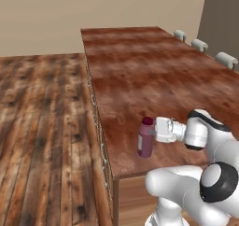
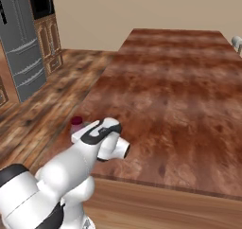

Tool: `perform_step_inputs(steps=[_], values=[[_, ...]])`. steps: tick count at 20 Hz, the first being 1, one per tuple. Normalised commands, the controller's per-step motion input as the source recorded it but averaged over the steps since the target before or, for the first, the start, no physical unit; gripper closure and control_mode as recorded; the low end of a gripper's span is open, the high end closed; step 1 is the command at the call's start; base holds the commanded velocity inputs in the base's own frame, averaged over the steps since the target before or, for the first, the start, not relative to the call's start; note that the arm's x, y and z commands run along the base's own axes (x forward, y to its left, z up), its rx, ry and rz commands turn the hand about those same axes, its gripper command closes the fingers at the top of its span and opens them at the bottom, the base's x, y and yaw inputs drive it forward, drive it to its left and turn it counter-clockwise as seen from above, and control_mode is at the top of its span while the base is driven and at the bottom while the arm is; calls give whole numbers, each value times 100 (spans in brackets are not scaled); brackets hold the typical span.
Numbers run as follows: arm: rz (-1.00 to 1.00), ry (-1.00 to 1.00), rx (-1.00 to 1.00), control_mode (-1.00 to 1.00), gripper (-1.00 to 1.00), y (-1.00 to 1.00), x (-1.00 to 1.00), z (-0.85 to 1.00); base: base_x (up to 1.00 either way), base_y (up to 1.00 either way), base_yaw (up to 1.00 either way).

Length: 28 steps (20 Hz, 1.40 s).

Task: Pick the juice from the counter and place it in the open cabinet.

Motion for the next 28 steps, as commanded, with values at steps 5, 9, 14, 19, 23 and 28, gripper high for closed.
perform_step_inputs(steps=[5, 9, 14, 19, 23, 28], values=[[-4, 0, -1, -100, -100, 20, 0, 1, 0, 0, 0], [0, 2, -1, -100, -100, 23, 0, 0, 0, 0, 0], [0, 1, -1, -100, 100, 17, 0, 0, 0, 0, 0], [0, 1, 0, -100, 100, 6, 0, 0, 0, 0, 0], [-3, 0, 0, -100, 100, 0, 0, 1, 0, 0, 0], [-9, 0, 0, -100, 100, -14, -16, 29, 0, 0, 0]])
